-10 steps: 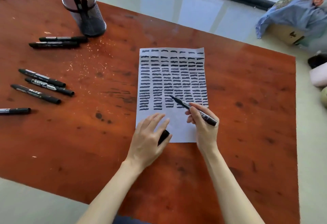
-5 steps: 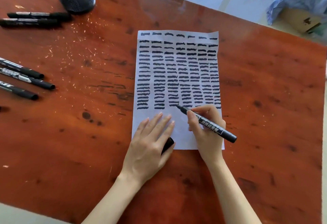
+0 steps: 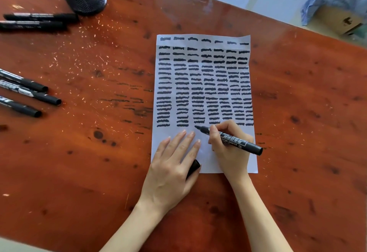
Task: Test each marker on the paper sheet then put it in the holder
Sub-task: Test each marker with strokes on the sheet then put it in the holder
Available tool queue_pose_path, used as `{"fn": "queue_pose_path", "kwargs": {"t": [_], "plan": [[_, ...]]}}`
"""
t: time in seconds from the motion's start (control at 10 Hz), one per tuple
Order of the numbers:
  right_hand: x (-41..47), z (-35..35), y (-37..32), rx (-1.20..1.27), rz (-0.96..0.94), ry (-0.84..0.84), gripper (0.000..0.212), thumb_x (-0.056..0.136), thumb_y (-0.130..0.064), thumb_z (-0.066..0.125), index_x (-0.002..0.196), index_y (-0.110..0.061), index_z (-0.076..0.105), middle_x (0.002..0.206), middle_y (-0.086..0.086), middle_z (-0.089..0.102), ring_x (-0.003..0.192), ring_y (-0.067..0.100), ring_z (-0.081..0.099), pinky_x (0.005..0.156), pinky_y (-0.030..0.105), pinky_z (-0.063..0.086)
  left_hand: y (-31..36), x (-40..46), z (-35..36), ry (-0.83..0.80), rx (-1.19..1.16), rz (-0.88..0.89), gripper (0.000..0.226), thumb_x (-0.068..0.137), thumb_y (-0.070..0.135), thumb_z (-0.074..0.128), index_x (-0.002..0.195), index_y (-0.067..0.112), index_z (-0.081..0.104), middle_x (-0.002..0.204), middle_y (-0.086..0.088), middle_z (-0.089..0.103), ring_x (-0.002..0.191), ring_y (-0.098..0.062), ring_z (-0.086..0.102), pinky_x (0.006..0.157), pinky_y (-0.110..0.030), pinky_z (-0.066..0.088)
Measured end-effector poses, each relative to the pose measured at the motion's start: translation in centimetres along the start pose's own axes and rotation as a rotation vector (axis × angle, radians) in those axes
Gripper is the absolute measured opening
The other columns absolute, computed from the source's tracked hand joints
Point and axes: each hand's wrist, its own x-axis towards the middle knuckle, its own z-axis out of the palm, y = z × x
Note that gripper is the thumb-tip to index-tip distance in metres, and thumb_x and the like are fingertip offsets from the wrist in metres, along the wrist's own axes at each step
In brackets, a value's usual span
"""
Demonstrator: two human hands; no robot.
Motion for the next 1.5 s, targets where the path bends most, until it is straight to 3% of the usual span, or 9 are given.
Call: {"fn": "queue_pose_path", "kwargs": {"t": [0.4, 0.7, 0.9, 1.0, 1.1, 1.3, 1.5], "plan": [[-0.01, 0.01, -0.22, 0.006, 0.004, -0.007, 0.018, 0.082, -0.03, 0.055, 0.066, -0.023, 0.051, 0.051, -0.005, 0.056, 0.041, 0.011, 0.051, 0.043, 0.025, 0.042, -0.01, 0.01, -0.11, -0.014, -0.012, -0.004, 0.045, 0.087, 0.033, 0.052, 0.129, 0.014, 0.053, 0.139, -0.007, 0.048, 0.133, -0.021, 0.036, 0.107, -0.041, 0.03], [0.05, 0.07, -0.31, -0.011, 0.006, 0.017, 0.019, 0.082, -0.03, 0.054, 0.067, -0.037, 0.045, 0.052, -0.009, 0.056, 0.04, 0.014, 0.05, 0.041, 0.032, 0.042, -0.05, -0.03, -0.06, -0.009, -0.021, -0.004, 0.046, 0.088, 0.032, 0.053, 0.129, 0.014, 0.051, 0.139, -0.006, 0.048, 0.132, -0.021, 0.038, 0.106, -0.042, 0.033], [0.01, 0.01, -0.41, -0.006, 0.011, 0.025, 0.019, 0.082, -0.03, 0.054, 0.066, -0.034, 0.045, 0.051, -0.002, 0.057, 0.039, 0.017, 0.05, 0.041, 0.034, 0.042, -0.05, 0.0, -0.07, -0.006, -0.022, -0.003, 0.045, 0.088, 0.032, 0.052, 0.129, 0.014, 0.052, 0.138, -0.006, 0.049, 0.132, -0.021, 0.038, 0.106, -0.042, 0.032], [-0.02, -0.01, -0.41, 0.007, 0.024, 0.029, 0.019, 0.082, -0.03, 0.053, 0.066, -0.034, 0.045, 0.052, -0.008, 0.056, 0.04, 0.011, 0.048, 0.041, 0.03, 0.041, -0.04, 0.0, -0.1, -0.005, -0.023, -0.002, 0.045, 0.087, 0.032, 0.052, 0.129, 0.014, 0.052, 0.138, -0.006, 0.049, 0.132, -0.021, 0.038, 0.107, -0.041, 0.032], [-0.08, -0.05, -0.32, -0.004, 0.027, 0.032, 0.02, 0.082, -0.03, 0.053, 0.065, -0.033, 0.044, 0.049, 0.0, 0.055, 0.039, 0.013, 0.046, 0.041, 0.031, 0.04, -0.03, 0.01, -0.11, -0.007, -0.022, -0.002, 0.045, 0.087, 0.032, 0.052, 0.128, 0.013, 0.053, 0.138, -0.007, 0.049, 0.132, -0.021, 0.039, 0.107, -0.041, 0.031], [-0.25, -0.02, -0.07, 0.001, 0.025, 0.047, 0.022, 0.082, -0.026, 0.053, 0.062, -0.018, 0.047, 0.049, 0.001, 0.052, 0.042, 0.009, 0.043, 0.044, 0.022, 0.035, -0.04, -0.01, -0.13, -0.016, -0.018, -0.004, 0.045, 0.087, 0.032, 0.052, 0.128, 0.013, 0.053, 0.138, -0.007, 0.049, 0.132, -0.021, 0.038, 0.108, -0.041, 0.03], [-0.27, -0.01, 0.0, 0.016, 0.026, 0.055, 0.022, 0.082, -0.025, 0.053, 0.063, -0.016, 0.047, 0.048, 0.004, 0.05, 0.043, 0.011, 0.042, 0.043, 0.021, 0.033, -0.07, 0.0, -0.1, -0.021, -0.014, -0.007, 0.045, 0.088, 0.033, 0.052, 0.129, 0.014, 0.053, 0.138, -0.007, 0.049, 0.132, -0.021, 0.038, 0.108, -0.041, 0.03]]}}
